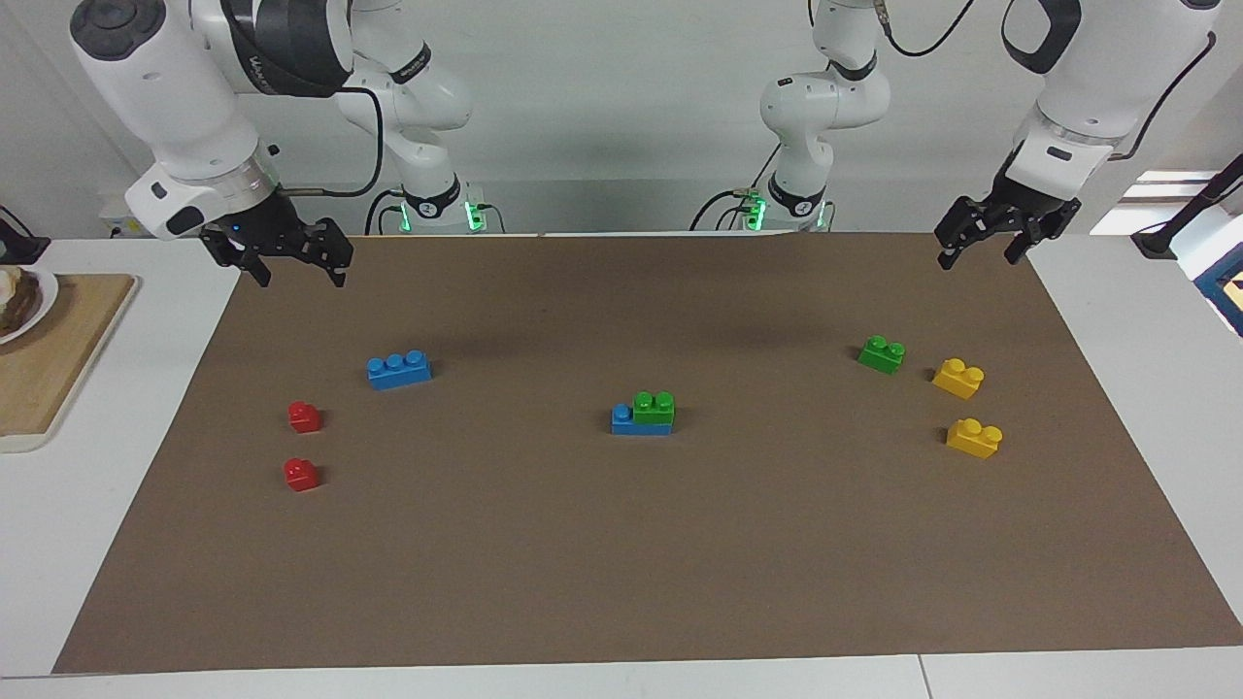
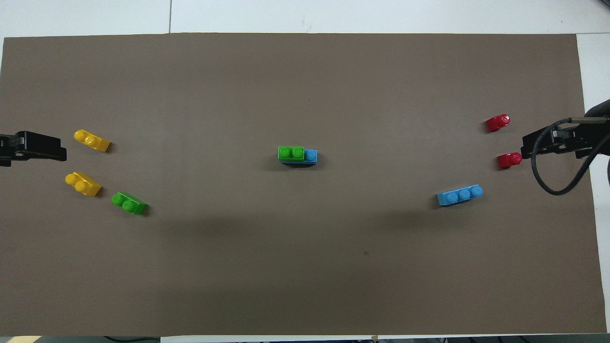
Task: Remove green block with left arm and hold with right
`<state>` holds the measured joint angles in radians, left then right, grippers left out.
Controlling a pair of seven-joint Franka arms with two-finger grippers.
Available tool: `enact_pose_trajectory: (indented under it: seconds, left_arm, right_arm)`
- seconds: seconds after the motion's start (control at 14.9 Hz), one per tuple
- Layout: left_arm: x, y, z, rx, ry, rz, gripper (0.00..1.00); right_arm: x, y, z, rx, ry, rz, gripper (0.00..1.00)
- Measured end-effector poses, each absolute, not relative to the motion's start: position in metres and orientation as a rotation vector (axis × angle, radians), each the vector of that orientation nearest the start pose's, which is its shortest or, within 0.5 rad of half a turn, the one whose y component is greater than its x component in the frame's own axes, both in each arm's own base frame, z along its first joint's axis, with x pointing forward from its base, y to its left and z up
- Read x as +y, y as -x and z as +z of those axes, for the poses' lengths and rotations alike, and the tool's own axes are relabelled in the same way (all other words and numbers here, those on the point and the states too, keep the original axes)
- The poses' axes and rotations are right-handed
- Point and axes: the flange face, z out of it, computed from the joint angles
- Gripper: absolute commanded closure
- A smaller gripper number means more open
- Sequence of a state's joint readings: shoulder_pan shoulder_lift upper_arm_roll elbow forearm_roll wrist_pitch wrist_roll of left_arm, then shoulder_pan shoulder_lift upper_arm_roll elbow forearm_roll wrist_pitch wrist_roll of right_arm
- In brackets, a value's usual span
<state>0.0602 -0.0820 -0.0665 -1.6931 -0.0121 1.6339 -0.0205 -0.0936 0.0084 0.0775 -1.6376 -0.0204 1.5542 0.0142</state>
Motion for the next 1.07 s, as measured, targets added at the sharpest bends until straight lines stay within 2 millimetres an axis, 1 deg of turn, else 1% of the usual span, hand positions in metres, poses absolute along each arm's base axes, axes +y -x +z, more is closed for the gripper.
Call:
enact_pose_trajectory:
  seconds: [0.6, 0.67, 0.74, 0.87, 1.07]
  left_arm:
    - [-0.006, -0.534, 0.617, -0.024, 3.148, -0.036, 0.0]
    - [-0.006, -0.534, 0.617, -0.024, 3.148, -0.036, 0.0]
    - [-0.006, -0.534, 0.617, -0.024, 3.148, -0.036, 0.0]
    - [-0.006, -0.534, 0.617, -0.024, 3.148, -0.036, 0.0]
    - [-0.006, -0.534, 0.617, -0.026, 3.148, -0.036, 0.0]
  right_arm:
    - [-0.012, -0.552, 0.587, 0.055, 3.154, 0.144, 0.0]
    - [-0.011, -0.552, 0.587, 0.096, 3.152, 0.144, 0.0]
    - [-0.011, -0.552, 0.587, 0.202, 3.15, 0.14, 0.0]
    - [-0.007, -0.554, 0.585, 0.531, 3.104, 0.12, 0.0]
    - [0.004, -0.554, 0.575, 0.992, 2.942, 0.156, 0.02]
